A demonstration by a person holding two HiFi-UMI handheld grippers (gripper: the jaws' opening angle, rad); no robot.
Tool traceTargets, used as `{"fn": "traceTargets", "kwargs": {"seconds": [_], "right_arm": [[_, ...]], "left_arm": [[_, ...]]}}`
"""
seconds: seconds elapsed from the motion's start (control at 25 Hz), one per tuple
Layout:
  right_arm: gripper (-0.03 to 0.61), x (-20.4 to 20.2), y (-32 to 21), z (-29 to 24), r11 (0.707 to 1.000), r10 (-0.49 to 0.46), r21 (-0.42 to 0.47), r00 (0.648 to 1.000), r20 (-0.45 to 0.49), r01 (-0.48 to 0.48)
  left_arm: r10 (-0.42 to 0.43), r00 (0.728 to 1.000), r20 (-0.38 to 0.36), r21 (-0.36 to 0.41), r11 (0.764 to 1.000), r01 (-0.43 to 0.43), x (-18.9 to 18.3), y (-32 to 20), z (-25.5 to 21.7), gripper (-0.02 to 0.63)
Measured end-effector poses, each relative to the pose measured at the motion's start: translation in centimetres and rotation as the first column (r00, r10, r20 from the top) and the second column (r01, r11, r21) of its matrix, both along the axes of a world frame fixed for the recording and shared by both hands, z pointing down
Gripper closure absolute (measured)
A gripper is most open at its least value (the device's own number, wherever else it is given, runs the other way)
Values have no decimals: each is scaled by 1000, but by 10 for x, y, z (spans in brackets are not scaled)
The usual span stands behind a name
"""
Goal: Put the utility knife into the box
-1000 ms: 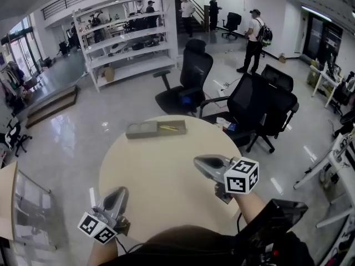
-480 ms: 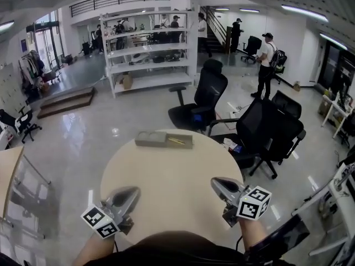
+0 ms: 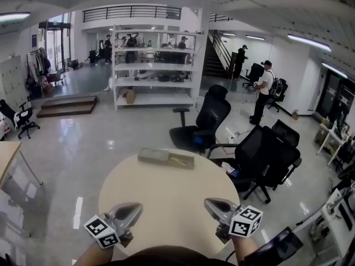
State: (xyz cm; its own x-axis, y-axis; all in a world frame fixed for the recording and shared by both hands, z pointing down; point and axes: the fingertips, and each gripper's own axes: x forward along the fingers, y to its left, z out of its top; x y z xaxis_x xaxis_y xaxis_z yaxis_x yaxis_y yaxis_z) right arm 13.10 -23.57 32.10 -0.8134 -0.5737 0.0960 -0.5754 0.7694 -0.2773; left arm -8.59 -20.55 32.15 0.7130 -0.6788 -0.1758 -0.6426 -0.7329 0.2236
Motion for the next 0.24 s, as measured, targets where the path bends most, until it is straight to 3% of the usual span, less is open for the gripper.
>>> {"fn": "traceTargets", "kwargs": {"seconds": [0.24], "right_arm": [[566, -4, 0, 2, 1000, -16, 1, 1000, 7, 16]], "left_arm": [[12, 1000, 6, 5, 1000, -12, 2, -2, 0, 612]]}}
